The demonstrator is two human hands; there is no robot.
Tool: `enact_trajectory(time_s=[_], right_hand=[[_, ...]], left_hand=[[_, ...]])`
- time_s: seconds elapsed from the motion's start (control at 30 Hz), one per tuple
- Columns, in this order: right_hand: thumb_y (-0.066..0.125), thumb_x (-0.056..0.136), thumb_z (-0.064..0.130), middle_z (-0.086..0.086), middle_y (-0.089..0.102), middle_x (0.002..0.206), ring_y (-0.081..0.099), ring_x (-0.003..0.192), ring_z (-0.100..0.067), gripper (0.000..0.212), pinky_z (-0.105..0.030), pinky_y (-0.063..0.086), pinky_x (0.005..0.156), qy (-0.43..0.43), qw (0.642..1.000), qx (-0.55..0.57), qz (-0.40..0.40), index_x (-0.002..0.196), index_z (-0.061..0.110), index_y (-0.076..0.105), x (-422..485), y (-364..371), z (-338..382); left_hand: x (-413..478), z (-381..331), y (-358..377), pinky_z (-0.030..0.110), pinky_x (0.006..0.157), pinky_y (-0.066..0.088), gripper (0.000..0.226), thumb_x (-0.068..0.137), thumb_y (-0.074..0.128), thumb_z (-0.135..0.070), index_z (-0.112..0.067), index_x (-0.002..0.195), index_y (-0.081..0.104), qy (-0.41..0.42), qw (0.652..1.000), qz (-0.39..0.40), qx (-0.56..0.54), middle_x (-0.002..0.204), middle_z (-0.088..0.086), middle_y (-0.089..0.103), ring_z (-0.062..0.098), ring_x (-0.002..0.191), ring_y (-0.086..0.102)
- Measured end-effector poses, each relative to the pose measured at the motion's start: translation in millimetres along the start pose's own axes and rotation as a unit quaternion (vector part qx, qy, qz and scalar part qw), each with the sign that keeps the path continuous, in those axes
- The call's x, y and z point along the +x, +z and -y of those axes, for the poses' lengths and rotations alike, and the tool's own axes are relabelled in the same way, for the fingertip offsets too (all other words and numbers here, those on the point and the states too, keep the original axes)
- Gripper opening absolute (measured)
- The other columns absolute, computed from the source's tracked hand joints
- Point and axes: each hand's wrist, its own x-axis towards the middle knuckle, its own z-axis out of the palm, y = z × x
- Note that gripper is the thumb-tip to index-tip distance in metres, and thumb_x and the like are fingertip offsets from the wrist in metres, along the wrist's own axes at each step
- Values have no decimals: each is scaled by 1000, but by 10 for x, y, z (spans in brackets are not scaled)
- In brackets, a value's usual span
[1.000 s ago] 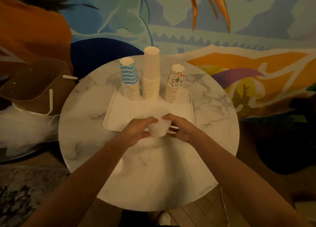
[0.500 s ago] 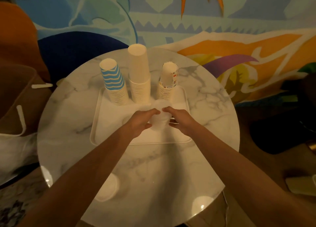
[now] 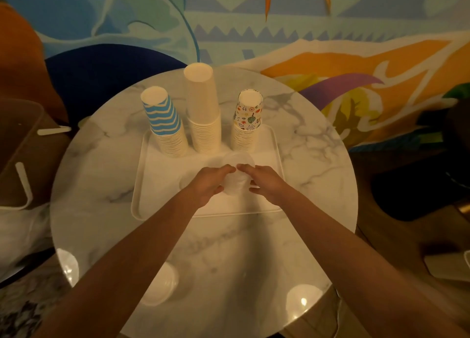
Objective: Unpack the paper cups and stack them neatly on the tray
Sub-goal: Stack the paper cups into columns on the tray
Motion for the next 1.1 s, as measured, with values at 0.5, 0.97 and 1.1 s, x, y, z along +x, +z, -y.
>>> enact_trajectory(time_s=[0.5,0.97,1.1], right_hand=[[68,78,45,2,57,105,53,89,-12,47,-24,43,74,-71,986,21,-147,110,13,54,-275,27,31],[69,80,31,5,56,79,51,71,-9,20,-25,45,69,-35,988,-144,35,90,17,59,-947,844,-774],[64,85,25,6,53,66,47,58,-6,15,-18,38,52,-26,983,-167,76,72,20,59,-1074,1145,-895]], left_hand=[[-359,82,-192,41,104,42,74,64,69,-52,-17,128,56,74,988,-115,67,130,3,56,21,115,53],[-1342,911,-876,29,95,40,54,79,71,-30,-20,129,51,81,941,-218,248,131,6,53,20,116,52],[-1432,1128,-1119,33,97,42,65,78,74,-29,-15,134,45,40,949,-191,247,136,10,48,25,120,49]])
